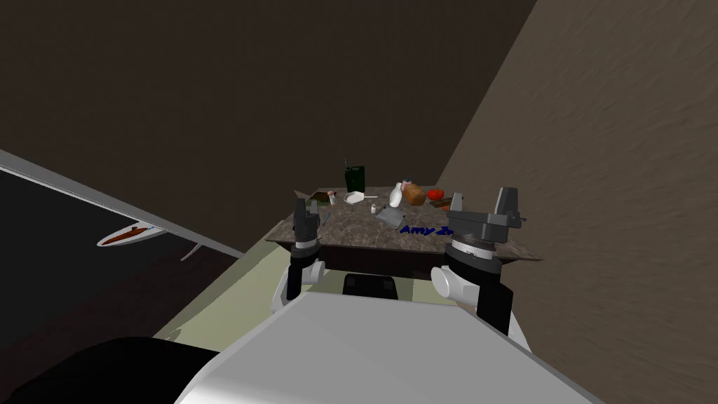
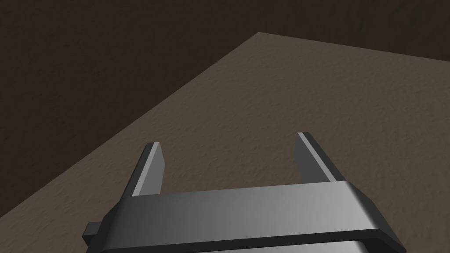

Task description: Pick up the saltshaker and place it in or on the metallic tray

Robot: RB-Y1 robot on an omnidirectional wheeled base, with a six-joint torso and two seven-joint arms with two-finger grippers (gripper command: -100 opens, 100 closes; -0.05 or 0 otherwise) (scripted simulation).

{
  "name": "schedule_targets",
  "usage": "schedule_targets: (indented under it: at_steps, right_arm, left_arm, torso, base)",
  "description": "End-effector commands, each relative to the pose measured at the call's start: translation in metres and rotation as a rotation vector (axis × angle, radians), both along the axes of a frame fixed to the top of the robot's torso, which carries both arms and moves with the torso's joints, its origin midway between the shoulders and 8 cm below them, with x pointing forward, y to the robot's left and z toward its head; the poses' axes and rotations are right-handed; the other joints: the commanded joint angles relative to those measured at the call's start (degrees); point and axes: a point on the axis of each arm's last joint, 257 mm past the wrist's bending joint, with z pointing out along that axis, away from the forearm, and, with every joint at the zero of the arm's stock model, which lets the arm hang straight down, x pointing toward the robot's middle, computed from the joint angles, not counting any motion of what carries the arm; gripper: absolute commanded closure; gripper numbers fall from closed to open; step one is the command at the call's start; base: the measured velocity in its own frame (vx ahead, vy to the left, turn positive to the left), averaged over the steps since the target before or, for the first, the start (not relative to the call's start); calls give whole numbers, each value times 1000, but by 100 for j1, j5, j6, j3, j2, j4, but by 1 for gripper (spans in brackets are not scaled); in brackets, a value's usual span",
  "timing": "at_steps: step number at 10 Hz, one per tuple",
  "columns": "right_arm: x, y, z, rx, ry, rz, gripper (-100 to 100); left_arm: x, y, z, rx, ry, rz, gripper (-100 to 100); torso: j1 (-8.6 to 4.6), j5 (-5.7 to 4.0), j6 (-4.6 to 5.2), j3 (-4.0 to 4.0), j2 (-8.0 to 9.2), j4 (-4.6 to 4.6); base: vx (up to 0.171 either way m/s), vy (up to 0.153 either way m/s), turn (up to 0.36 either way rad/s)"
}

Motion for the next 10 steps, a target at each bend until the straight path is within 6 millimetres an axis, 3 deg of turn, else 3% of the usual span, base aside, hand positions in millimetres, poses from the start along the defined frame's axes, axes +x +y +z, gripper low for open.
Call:
schedule_targets:
  at_steps: [1,6,10]
  right_arm:
    - [0,0,0,0,0,0,0]
    - [0,0,0,0,0,0,0]
    - [0,0,0,0,0,0,0]
  left_arm:
    - [11,-8,-10,29,43,-33,-100]
    - [50,-35,-53,121,213,-134,-100]
    - [71,-45,-84,186,328,-169,-100]
  torso:
    - [0,0,0,0,0,0]
    - [-30,-7,1,9,16,4]
    - [-26,-6,1,8,15,3]
  base:
    - [-13,-36,49]
    - [-45,-74,34]
    - [-38,-62,-1]
